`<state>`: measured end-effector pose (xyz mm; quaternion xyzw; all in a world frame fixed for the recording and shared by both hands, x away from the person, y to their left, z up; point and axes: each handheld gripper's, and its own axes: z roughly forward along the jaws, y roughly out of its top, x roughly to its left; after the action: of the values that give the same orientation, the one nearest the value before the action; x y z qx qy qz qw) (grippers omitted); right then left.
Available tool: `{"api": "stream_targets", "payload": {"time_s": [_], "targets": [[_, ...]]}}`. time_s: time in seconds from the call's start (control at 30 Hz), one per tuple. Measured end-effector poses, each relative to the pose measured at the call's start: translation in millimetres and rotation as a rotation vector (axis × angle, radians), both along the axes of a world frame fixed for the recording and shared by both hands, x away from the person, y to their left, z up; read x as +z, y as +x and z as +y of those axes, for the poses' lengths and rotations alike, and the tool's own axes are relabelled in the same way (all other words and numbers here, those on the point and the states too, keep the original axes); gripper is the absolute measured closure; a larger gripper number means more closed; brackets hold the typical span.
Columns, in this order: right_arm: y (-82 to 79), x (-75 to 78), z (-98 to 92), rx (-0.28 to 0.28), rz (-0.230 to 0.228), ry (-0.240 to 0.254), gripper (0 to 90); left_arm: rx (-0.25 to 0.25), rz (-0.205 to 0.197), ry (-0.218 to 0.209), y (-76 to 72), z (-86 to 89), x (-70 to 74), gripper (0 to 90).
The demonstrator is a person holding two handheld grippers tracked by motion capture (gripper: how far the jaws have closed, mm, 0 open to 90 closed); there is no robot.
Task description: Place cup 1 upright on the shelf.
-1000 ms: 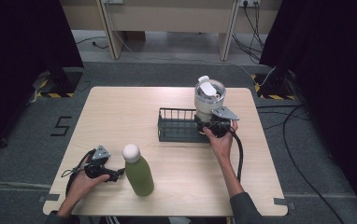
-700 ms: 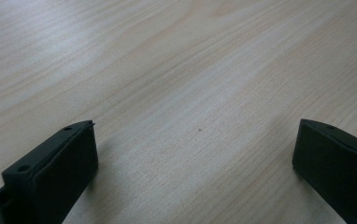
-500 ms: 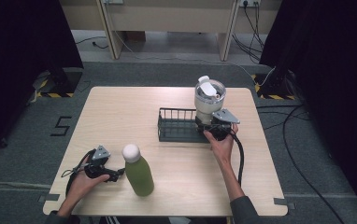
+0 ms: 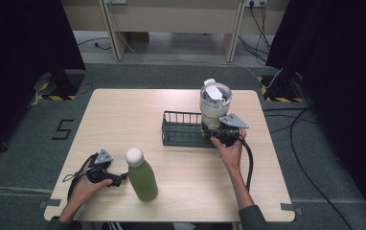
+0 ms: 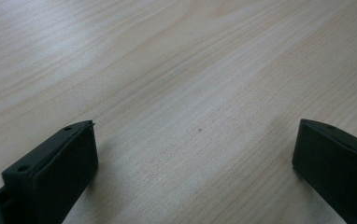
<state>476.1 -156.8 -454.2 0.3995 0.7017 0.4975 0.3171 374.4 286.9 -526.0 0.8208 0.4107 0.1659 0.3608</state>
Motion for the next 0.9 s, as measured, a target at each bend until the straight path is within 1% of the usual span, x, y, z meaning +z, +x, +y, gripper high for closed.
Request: {"api": "stream_targets", "payload": {"time_s": [0.17,0.23,0.33,0.47,0.57,0.63,0.83,0.9], "targets": [[-2.3,2.2,-2.9,0.01,-0.003,0.0,9.9,0.0,0.001,0.001,0.0,0.0,0.1,0.0],[-4.0,3.0,-3.5,0.011,0.005,-0.002,10.5,0.0,0.0,0.0,0.0,0.0,0.0,0.0],[-6.3,4.4,-6.0,0.016,0.004,0.0,11.4,0.001,0.0,0.001,0.0,0.0,0.0,0.0],[-13.5,5.4,-9.9,0.015,0.018,-0.002,14.8,0.0,0.0,0.0,0.0,0.0,0.0,0.0],[-18.9,5.9,-12.6,0.024,0.028,-0.01,14.7,0.0,0.001,0.001,0.0,0.0,0.1,0.0],[-25.0,8.4,-14.3,0.028,0.025,-0.009,14.7,0.0,0.001,0.001,0.0,0.0,0.1,0.0],[-33.8,13.1,-15.1,0.031,0.026,-0.009,14.7,0.0,0.001,0.001,0.0,0.0,0.1,0.0],[-38.5,14.3,-14.4,0.037,0.029,-0.023,14.7,0.001,0.001,0.002,0.0,0.0,0.1,0.0]]}}
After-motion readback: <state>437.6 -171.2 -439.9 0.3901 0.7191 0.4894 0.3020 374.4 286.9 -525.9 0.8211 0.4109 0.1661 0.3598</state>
